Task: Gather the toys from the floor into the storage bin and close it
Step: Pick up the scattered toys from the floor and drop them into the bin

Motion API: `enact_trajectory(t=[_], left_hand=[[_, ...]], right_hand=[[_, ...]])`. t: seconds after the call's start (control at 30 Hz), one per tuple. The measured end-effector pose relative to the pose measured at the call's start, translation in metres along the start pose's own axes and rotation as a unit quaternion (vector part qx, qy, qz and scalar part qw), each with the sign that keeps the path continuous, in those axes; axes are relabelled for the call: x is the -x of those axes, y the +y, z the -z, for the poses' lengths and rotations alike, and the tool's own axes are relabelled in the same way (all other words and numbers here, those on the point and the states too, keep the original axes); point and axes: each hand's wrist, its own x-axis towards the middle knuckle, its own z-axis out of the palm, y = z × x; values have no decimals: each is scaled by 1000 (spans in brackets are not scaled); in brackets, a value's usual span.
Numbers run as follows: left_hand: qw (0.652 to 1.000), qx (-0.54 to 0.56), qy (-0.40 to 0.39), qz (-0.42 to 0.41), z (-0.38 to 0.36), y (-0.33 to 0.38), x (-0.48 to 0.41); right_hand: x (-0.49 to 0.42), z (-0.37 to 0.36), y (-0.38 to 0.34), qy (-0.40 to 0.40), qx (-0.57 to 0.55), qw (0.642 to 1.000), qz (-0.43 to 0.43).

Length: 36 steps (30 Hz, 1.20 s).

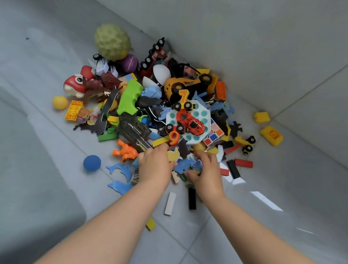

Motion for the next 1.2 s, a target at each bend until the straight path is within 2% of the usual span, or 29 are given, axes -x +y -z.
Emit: enact_trajectory(t=[0.1,0.2,0.3,0.43,0.5,0.63,0.7,0.77,0.83,0.9,1.0,1.03,1.13,1.2], left_hand=[[995,93,16,36,3,0,5],[959,269,27,81,4,-6,18],[886,450,-20,112,6,-15,38],[758,621,-129,149,5,-34,62],[705,677,-136,163,7,-45,69],[625,740,-111,222,4,-65,76],[589,761,-124,241,3,-68,80],[565,776,-154,233,3,-69,81],[538,794,-171,225,1,-69,83],[528,803,-160,227,-2,-70,85],[515,813,-132,238,-5,-75,90],[511,815,-132,240,-5,-76,92],[505,813,-150,248,-4,-79,95],[505,812,-155,249,-3,-82,94]], right_hand=[[0,2,1,-14,-46,999,-7],[1,-2,-6,-30,-47,998,-6],[-1,-4,-16,-47,-11,999,-21],[-4,5,-24,-30,-62,997,-43],[-2,14,-27,-41,-90,993,-62],[14,26,-38,-37,-80,995,-55],[31,27,-50,-58,-152,984,-68],[51,18,-65,-125,-238,958,-95],[73,4,-78,-177,-230,953,-86],[77,-2,-81,-141,-187,971,-49],[41,10,-65,-2,-6,1000,2],[27,14,-59,10,49,999,9],[3,11,-49,-33,173,984,27],[5,8,-49,-27,189,981,33]])
